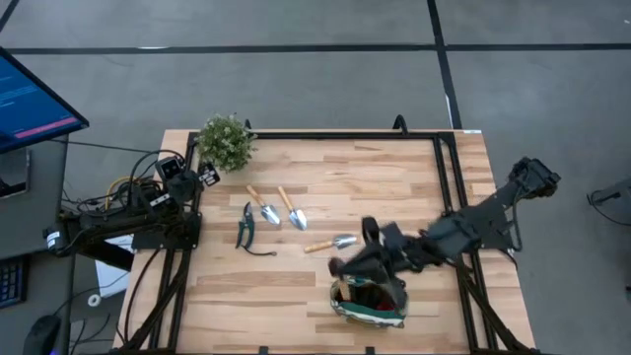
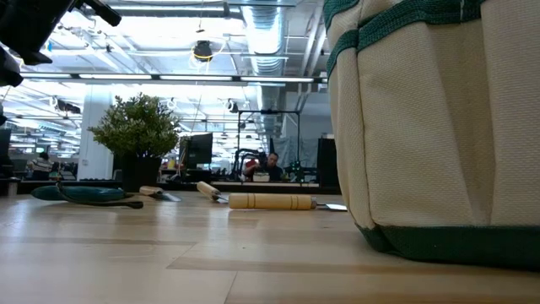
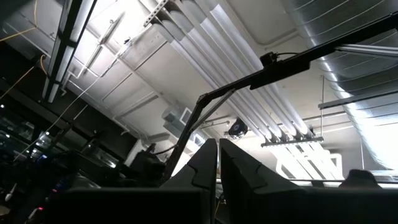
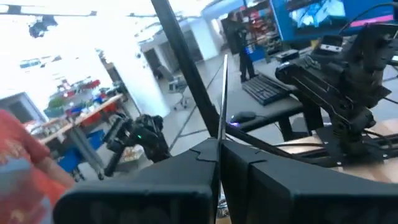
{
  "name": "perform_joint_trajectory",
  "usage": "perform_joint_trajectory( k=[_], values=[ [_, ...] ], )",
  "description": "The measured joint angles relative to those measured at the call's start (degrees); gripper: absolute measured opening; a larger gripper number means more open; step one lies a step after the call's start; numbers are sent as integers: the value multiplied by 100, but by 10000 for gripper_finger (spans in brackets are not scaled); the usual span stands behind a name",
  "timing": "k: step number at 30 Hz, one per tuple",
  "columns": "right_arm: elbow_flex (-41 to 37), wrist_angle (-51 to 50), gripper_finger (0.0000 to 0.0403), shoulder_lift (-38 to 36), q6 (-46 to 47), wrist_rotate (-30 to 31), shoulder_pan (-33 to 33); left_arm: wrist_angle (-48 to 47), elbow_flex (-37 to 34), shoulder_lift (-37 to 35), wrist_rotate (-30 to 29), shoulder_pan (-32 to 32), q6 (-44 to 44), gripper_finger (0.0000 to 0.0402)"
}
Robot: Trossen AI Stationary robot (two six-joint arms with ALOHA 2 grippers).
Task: Pick & Place Garden tools in Gardening bag
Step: Put the brown trowel into the gardening bag
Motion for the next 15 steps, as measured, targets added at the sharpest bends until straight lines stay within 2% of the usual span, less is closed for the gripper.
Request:
perform_joint_trajectory(
  k=[8,15],
  values=[
    [0,15,0,733,317,2185,1339,0,0,0,2,-1,0,17],
    [-5,28,0,1770,1102,3206,1679,0,0,17,2,-1,0,17]
  ],
)
